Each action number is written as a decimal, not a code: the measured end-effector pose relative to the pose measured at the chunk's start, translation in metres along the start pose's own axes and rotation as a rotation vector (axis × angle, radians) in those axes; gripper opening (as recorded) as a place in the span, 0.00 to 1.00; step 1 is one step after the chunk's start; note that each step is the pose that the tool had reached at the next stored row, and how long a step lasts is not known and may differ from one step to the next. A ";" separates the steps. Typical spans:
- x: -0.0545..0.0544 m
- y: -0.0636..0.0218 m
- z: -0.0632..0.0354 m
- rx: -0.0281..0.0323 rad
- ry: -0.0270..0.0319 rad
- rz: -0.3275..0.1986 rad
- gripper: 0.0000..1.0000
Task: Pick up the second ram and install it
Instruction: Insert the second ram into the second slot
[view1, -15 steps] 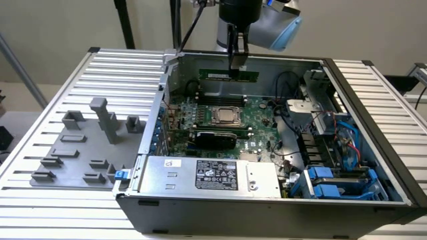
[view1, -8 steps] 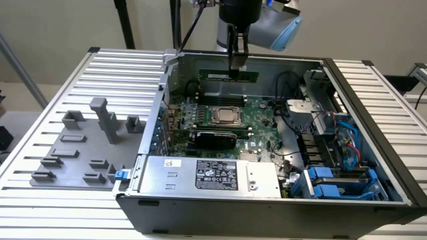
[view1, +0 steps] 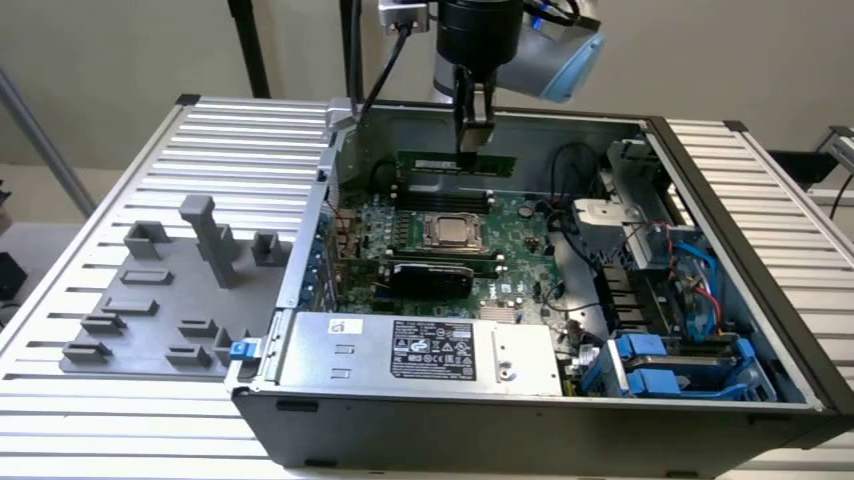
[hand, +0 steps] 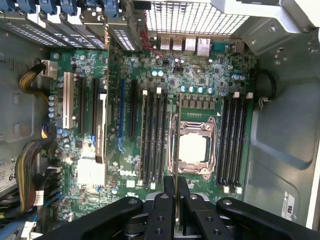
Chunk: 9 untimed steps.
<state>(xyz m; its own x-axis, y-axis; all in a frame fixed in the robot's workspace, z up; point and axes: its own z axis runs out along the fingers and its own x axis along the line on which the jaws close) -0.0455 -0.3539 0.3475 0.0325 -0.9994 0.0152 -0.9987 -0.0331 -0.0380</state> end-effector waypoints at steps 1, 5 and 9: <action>0.001 0.0001 0.0018 0.0000 0.0000 0.001 0.14; 0.005 0.0005 0.0092 0.0000 0.0001 0.004 0.14; 0.007 0.0009 0.0165 -0.0002 0.0004 0.015 0.14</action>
<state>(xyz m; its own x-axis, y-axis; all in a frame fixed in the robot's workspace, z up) -0.0455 -0.3613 0.3311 0.0175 -0.9997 0.0150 -0.9991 -0.0180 -0.0380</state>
